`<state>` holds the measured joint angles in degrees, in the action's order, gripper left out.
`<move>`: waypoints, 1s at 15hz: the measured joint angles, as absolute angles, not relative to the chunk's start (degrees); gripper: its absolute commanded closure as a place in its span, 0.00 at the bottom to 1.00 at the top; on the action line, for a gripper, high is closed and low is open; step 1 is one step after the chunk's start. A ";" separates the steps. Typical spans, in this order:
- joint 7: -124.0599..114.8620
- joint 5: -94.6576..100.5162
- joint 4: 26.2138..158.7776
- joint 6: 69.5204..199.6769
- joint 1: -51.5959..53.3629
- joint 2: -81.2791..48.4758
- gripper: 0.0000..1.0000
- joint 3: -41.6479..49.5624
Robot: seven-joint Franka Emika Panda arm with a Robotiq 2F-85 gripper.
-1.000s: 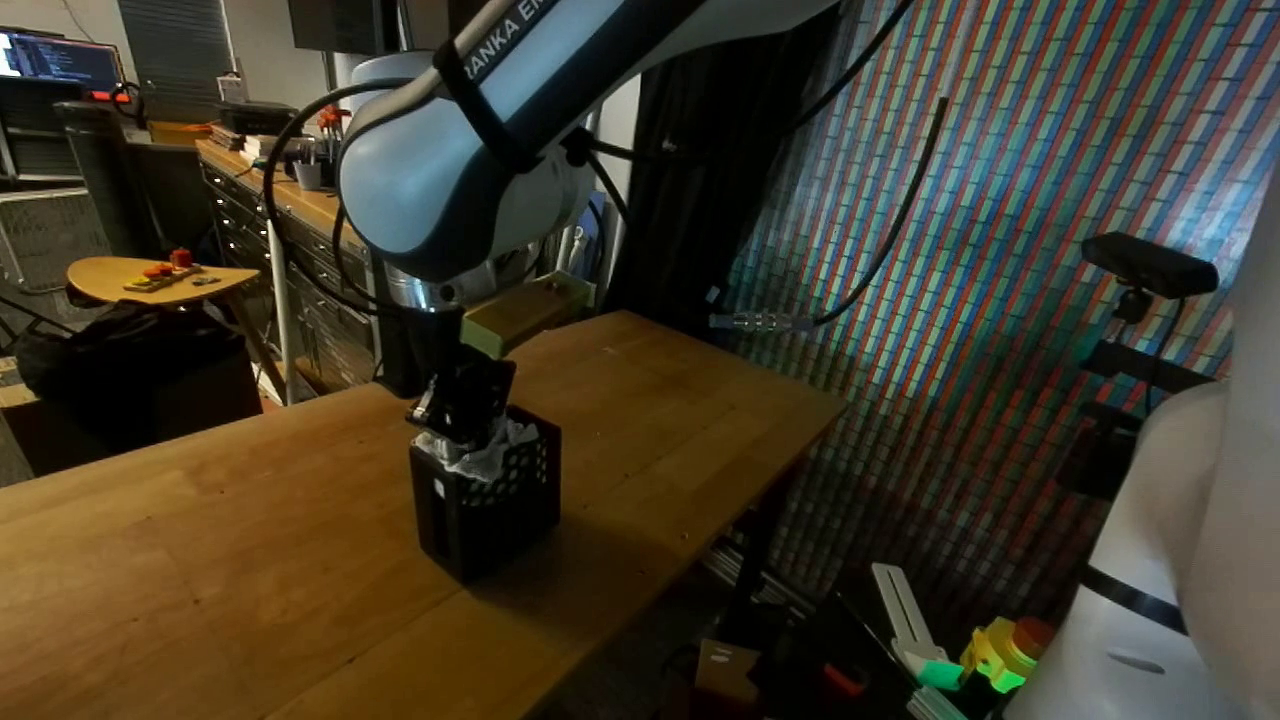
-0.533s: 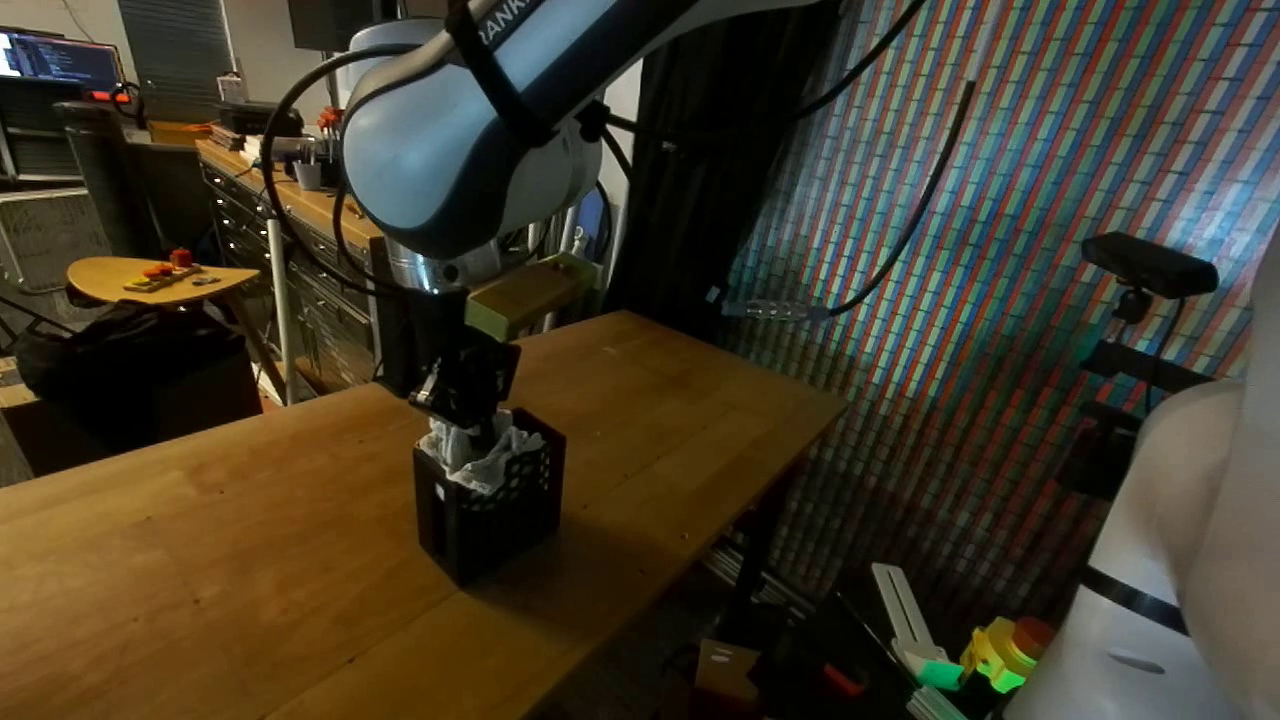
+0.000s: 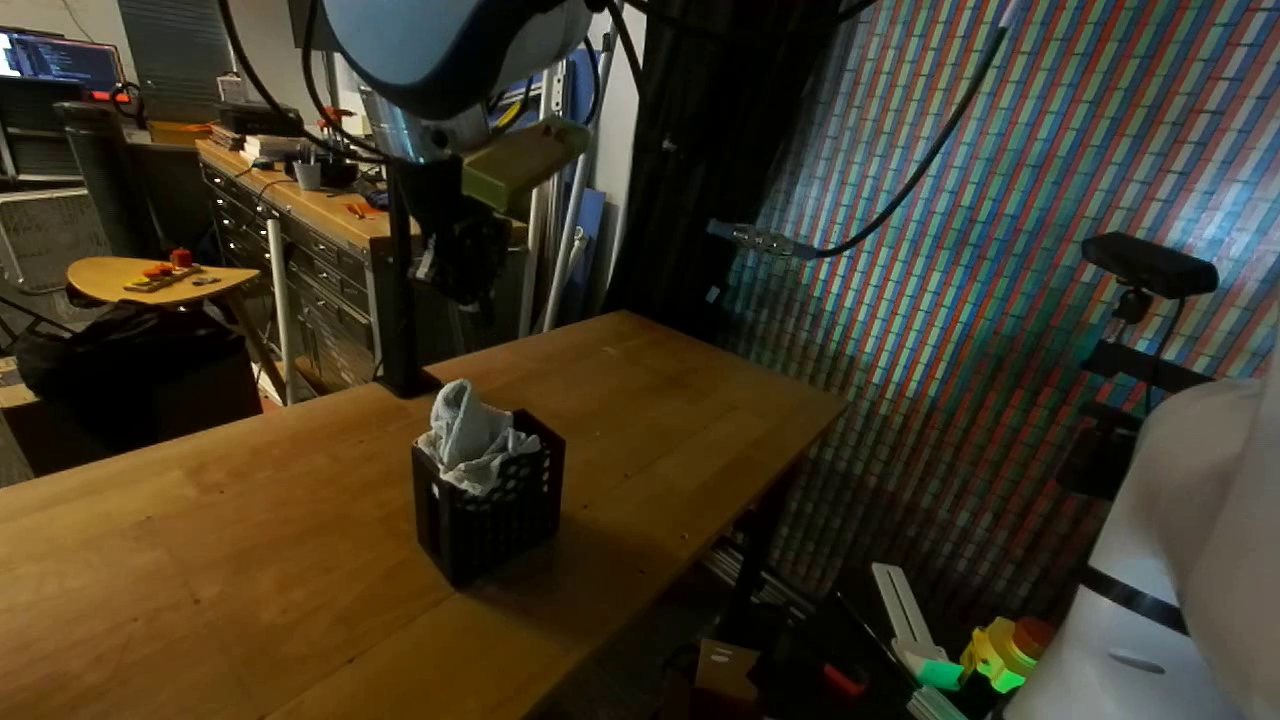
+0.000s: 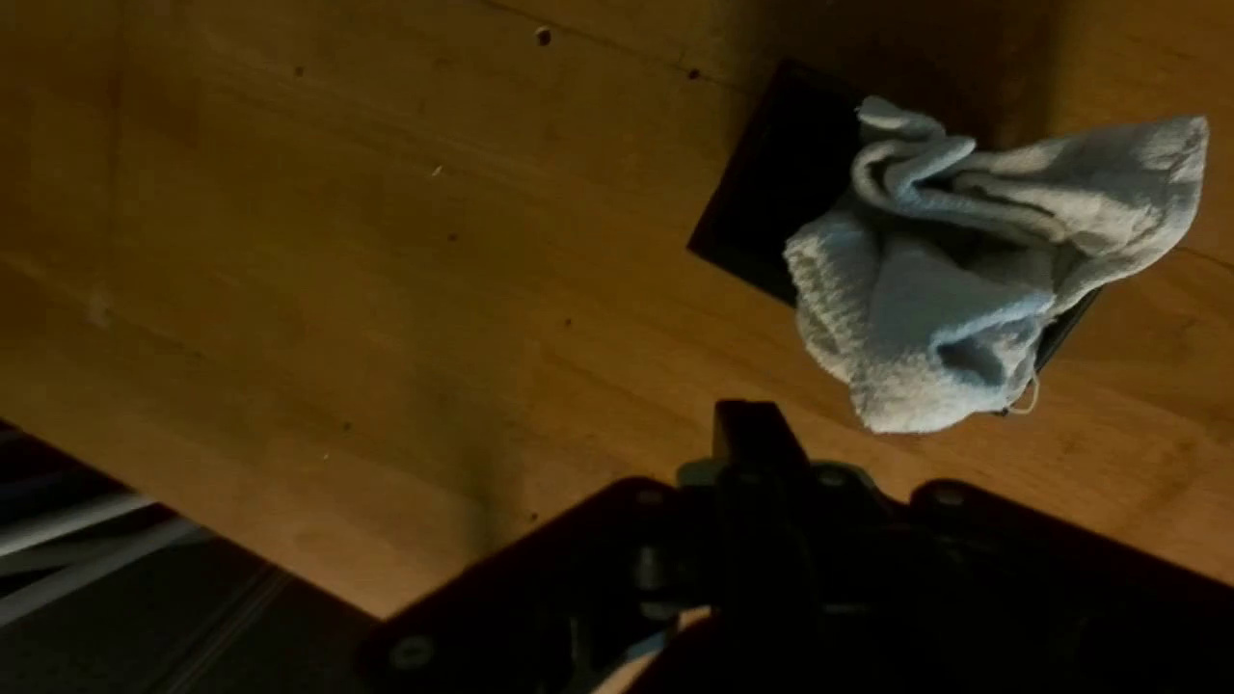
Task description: Put the towel in the box
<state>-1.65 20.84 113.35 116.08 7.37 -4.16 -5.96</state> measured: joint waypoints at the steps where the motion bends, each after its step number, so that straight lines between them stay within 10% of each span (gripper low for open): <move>1: -1.51 21.85 112.03 115.57 7.38 -4.20 0.97 -6.05; 15: -4.54 20.74 110.18 123.75 8.37 -11.68 0.97 -7.11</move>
